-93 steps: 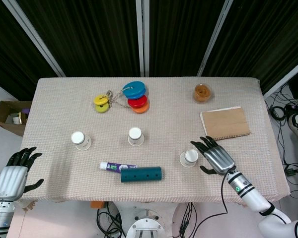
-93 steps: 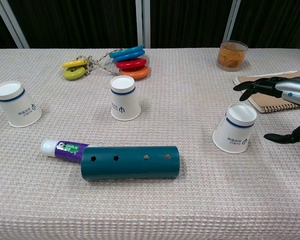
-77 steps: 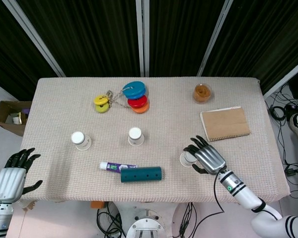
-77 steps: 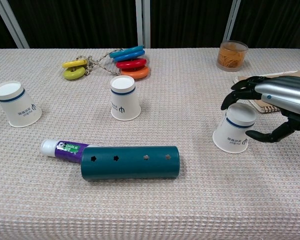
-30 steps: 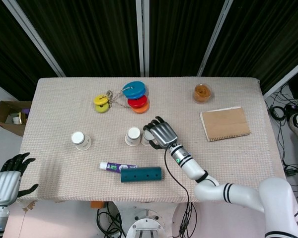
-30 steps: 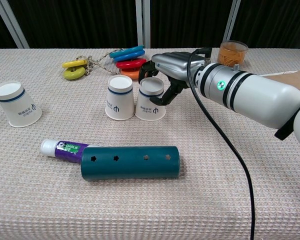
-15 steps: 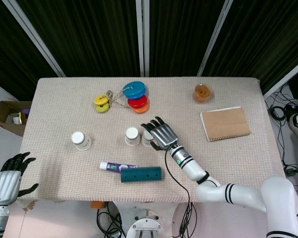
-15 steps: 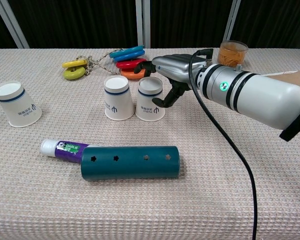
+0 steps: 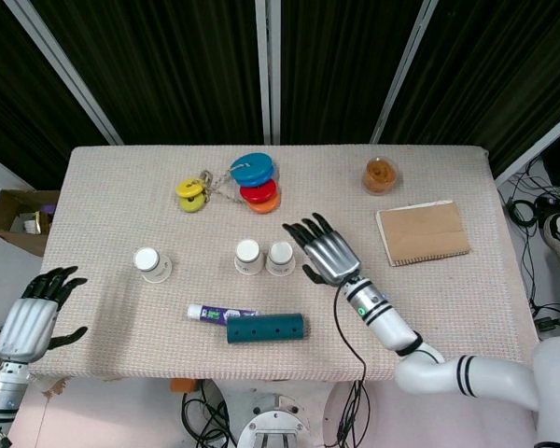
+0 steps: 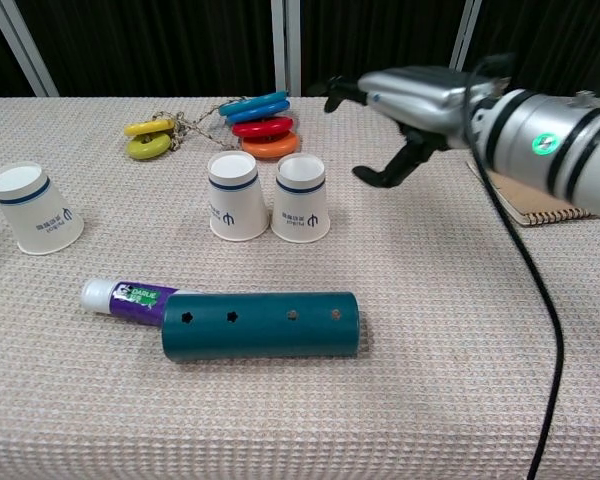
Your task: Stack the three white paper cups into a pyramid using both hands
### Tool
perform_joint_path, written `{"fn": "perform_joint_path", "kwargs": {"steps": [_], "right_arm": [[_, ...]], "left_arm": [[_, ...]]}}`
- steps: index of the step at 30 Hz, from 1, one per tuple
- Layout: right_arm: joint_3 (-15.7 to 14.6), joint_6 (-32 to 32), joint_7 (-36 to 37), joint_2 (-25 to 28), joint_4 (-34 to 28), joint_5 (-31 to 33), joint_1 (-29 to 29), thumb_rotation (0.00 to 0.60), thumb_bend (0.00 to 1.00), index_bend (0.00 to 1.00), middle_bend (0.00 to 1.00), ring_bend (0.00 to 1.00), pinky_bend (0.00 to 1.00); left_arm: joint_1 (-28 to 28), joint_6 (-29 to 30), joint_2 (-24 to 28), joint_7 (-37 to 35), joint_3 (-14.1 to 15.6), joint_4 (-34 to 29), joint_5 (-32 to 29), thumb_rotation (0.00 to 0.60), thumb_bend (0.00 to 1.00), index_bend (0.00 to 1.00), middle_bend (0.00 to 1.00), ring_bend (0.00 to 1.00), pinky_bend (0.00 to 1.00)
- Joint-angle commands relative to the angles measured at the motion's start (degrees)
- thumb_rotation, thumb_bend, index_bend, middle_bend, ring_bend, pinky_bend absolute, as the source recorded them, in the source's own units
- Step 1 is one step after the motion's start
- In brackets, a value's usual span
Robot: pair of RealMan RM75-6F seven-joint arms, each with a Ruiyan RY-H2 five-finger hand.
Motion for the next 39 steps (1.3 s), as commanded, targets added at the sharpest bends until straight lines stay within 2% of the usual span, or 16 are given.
{"fn": "perform_joint_path", "kwargs": {"steps": [1, 4, 7, 11, 17, 24, 30, 36, 39], "right_arm": [[-4.78, 10.08, -0.18, 12.21, -10.09, -7.35, -8.22, 0.6, 0.35, 0.0, 0.14, 0.05, 0.06], [-7.7, 17.23, 2.77, 19.11, -13.86, -13.39, -13.81, 0.6, 0.35, 0.0, 0.15, 0.05, 0.06], [-9.68, 22.39, 6.71, 23.26, -14.64, -17.82, -18.03, 0.6, 0.35, 0.0, 0.16, 0.05, 0.06], [-10.97, 25.74, 11.42, 25.31, -12.59, -20.55, -21.57, 0.6, 0.35, 0.0, 0.17, 0.05, 0.06], [-10.95, 27.1, 16.84, 25.23, -9.12, -22.27, -24.06, 0.6, 0.35, 0.0, 0.17, 0.05, 0.06], [-10.2, 26.19, 19.83, 24.46, -6.4, -22.9, -25.03, 0.6, 0.35, 0.0, 0.17, 0.05, 0.06], [-9.45, 25.39, 21.12, 23.76, -4.89, -22.9, -25.66, 0.6, 0.35, 0.0, 0.17, 0.05, 0.06], [-8.87, 24.9, 22.14, 23.57, -4.19, -22.91, -26.36, 0.6, 0.35, 0.0, 0.17, 0.05, 0.06], [-8.7, 24.9, 22.73, 23.43, -3.77, -23.01, -26.82, 0.6, 0.35, 0.0, 0.17, 0.05, 0.06]], "left_arm": [[-6.56, -8.1, 2.8, -3.81, -2.08, -1.45, 0.2, 0.6, 0.11, 0.24, 0.12, 0.11, 0.18], [-11.37, -14.37, 3.04, -4.58, -3.99, -1.5, -1.77, 0.6, 0.11, 0.24, 0.12, 0.11, 0.18], [-14.78, -18.92, 2.67, -3.45, -5.45, -1.45, -4.07, 0.6, 0.11, 0.24, 0.12, 0.11, 0.19], [-18.33, -23.92, 1.47, -1.82, -7.02, -0.98, -7.84, 0.6, 0.11, 0.24, 0.12, 0.11, 0.2], [-22.7, -31.37, 0.74, 3.17, -7.89, -1.46, -14.35, 0.6, 0.11, 0.24, 0.12, 0.12, 0.2], [-24.95, -33.19, -0.93, 9.22, -8.13, -1.19, -20.38, 0.6, 0.11, 0.29, 0.17, 0.17, 0.25], [-26.34, -34.27, -1.83, 11.22, -7.91, -0.76, -23.69, 0.6, 0.14, 0.31, 0.21, 0.21, 0.28], [-27.43, -34.83, -2.8, 12.29, -7.25, 0.37, -25.03, 0.6, 0.21, 0.34, 0.24, 0.24, 0.32], [-27.77, -34.49, -3.73, 12.71, -7.14, 1.3, -25.73, 0.6, 0.28, 0.41, 0.32, 0.32, 0.36]]}}
